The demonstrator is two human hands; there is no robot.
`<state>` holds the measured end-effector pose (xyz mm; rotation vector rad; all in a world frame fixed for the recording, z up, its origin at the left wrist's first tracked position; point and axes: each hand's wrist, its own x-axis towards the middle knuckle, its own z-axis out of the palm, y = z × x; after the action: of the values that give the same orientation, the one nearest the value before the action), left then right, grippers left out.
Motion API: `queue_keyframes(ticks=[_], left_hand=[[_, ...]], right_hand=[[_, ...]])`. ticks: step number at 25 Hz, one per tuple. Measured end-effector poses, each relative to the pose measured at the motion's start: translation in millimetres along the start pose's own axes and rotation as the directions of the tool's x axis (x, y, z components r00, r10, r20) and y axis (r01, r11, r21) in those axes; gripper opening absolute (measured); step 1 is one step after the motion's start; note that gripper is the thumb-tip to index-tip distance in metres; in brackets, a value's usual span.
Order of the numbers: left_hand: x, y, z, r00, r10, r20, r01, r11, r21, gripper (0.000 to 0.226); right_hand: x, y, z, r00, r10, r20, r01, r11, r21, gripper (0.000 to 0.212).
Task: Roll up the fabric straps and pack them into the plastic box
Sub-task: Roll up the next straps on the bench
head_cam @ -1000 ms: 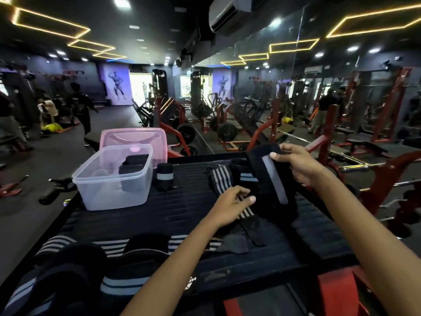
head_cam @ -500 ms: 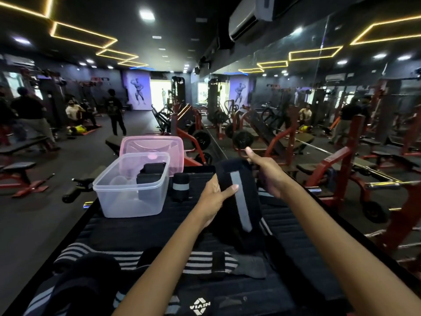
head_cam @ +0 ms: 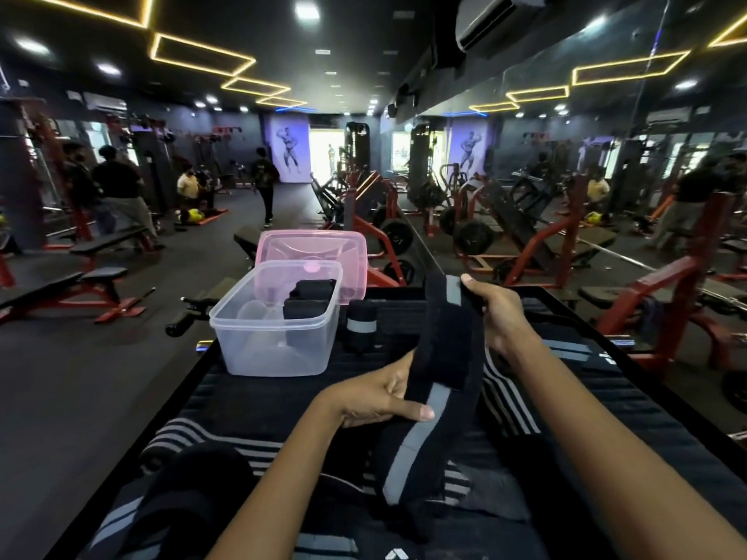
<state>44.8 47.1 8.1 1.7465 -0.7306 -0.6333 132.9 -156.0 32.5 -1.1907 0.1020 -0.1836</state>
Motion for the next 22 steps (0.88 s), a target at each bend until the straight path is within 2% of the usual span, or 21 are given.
queue_keyframes(ticks=[1, 2, 3, 5, 9, 13, 15, 17, 20, 22], left_hand=[[-2, 4, -2, 1.000, -0.015, -0.015, 0.014, 1.000, -0.015, 0.086], [-4, 4, -7, 0.999, -0.022, -0.030, 0.021, 0.999, -0.031, 0.085], [-4, 1, -12, 1.000, -0.028, -0.001, 0.028, 0.998, -0.048, 0.086], [-6, -4, -17, 0.996, -0.033, 0.081, 0.036, 0.999, -0.036, 0.084], [-14, -1, -16, 0.980, -0.113, 0.162, 0.110, 0.994, 0.024, 0.081], [-9, -6, -22, 0.966, -0.191, 0.173, 0.179, 0.981, 0.080, 0.072], [-8, -12, -23, 0.962, -0.167, 0.215, 0.158, 0.986, 0.058, 0.071], [-3, -23, -28, 0.978, -0.114, 0.177, 0.111, 0.993, 0.028, 0.068], [-1, -24, -31, 0.991, -0.107, 0.084, 0.110, 0.993, -0.033, 0.063], [0, -25, -33, 0.995, -0.093, -0.022, 0.091, 0.993, -0.071, 0.055]], right_hand=[[3, -3, -1, 0.998, -0.049, -0.038, 0.048, 0.999, -0.023, 0.016], [7, -6, -2, 0.993, -0.105, -0.056, 0.101, 0.993, -0.068, 0.028], [8, -7, -3, 0.987, -0.148, -0.065, 0.140, 0.984, -0.115, 0.037], [7, -10, -2, 0.972, -0.203, -0.120, 0.181, 0.968, -0.176, 0.040], [11, -23, -13, 0.954, -0.196, -0.229, 0.202, 0.979, 0.001, 0.042], [11, -45, -36, 0.951, -0.240, -0.194, 0.254, 0.966, 0.047, 0.057], [10, -51, -45, 0.943, -0.275, -0.187, 0.277, 0.961, -0.017, 0.054], [7, -51, -52, 0.935, -0.284, -0.211, 0.285, 0.958, -0.029, 0.044], [4, -46, -65, 0.943, -0.257, -0.210, 0.246, 0.966, -0.077, 0.028], [0, -44, -74, 0.971, -0.188, -0.145, 0.174, 0.979, -0.105, 0.026]])
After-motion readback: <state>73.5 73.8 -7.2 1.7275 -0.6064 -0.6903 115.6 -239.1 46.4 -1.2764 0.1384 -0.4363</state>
